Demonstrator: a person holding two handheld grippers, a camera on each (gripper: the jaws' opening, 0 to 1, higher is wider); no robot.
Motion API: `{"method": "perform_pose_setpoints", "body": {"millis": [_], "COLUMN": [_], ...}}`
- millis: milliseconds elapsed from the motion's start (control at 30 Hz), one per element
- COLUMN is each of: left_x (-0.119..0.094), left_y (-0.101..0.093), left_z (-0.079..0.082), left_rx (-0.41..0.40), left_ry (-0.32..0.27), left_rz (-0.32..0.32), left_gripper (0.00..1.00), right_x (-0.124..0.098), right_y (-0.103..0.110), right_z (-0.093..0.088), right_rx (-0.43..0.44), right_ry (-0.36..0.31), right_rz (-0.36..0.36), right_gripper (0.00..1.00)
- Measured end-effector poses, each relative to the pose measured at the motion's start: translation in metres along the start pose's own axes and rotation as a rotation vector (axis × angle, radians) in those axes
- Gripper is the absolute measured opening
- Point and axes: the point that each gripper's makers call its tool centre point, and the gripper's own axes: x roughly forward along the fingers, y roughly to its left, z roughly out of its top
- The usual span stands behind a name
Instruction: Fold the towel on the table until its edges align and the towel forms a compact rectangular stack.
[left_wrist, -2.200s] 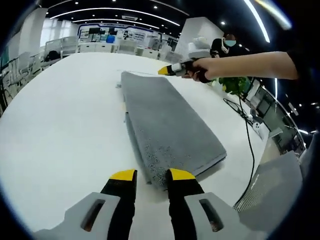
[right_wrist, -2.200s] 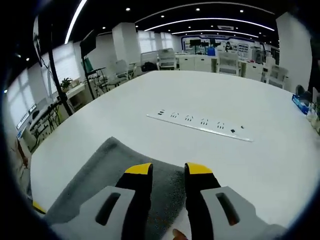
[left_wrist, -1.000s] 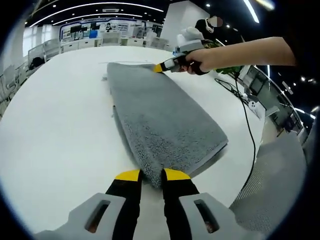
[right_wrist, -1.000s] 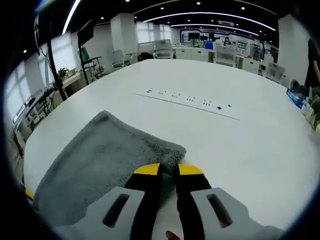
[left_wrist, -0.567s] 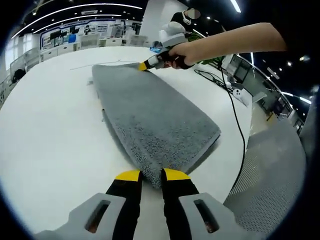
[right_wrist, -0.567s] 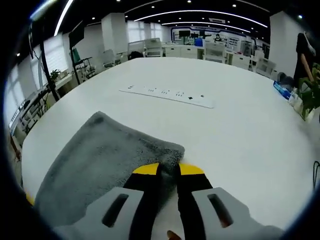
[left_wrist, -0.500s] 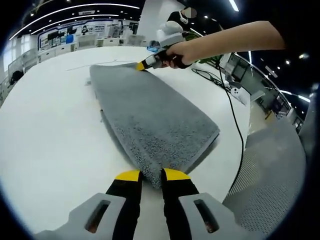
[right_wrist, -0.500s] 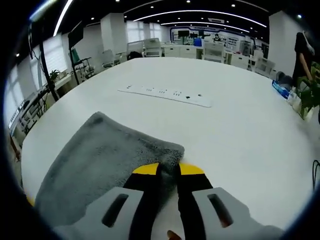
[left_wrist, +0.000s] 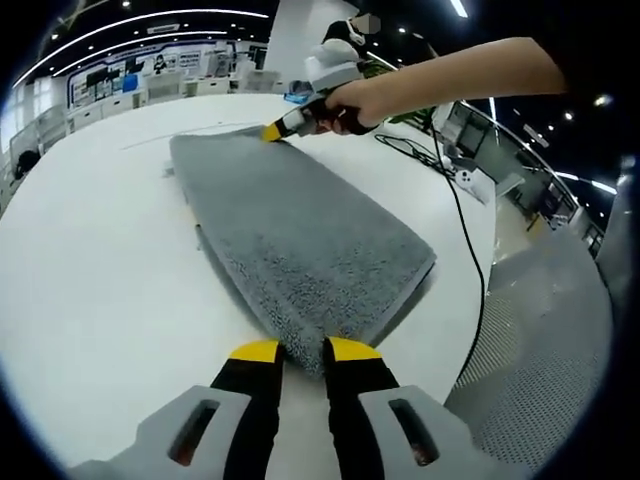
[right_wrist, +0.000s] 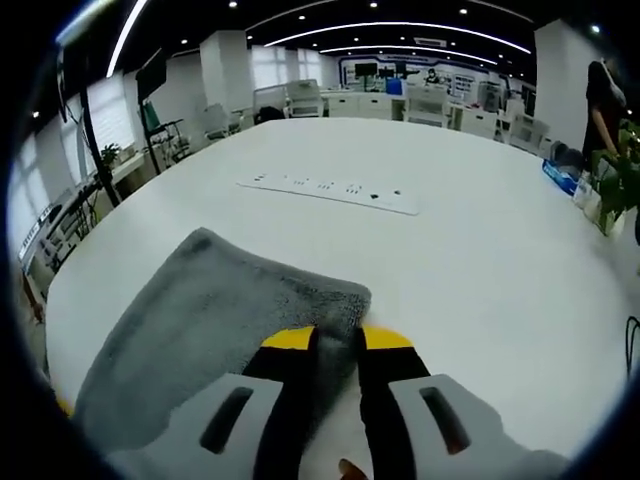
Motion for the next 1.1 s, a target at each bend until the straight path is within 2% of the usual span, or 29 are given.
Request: {"method": "perform_pose_setpoints", "body": {"millis": [267,467,600,733,867,1100], "left_x": [-0.004,-0.006,-0.007,-0.008,-0.009,-0.009], "left_y": [0.002,0.001,-0.002,-0.002,0.010,0.044], "left_z": [0.006,0.011,0.013,0.017,0.022,0.047], "left_rx": [0.043,0.098,0.134,0.129,0.139,0.165], "left_ry": [-0.009,-0.009,-0.007,-0.018,-0.019,-0.040], "left_rz": [0.021,0.025,0.020,0.023,0.044,0.099], "left_gripper": [0.22,0.25,0.27,0.28,0.28,0.28], "right_x": [-0.008,-0.023,-0.034,-0.045,-0.054,-0.070], "right_y": [-0.006,0.002,0.003,0.004,0.007,0.011], "right_z": [-0.009,-0.018,-0.029,-0.039,-0.049,-0.061], "right_rx": [-0.009,-0.019,-0.025,-0.017,-0.006,-0.002], "right_ry": [-0.002,-0.004,0.001,0.003,0.010,0.016], "right_rz": [0.008,0.034,0.049,0.058,0.071,0.083], "right_gripper": [0.18,0.18,0.19,0.19,0.18,0.19]}}
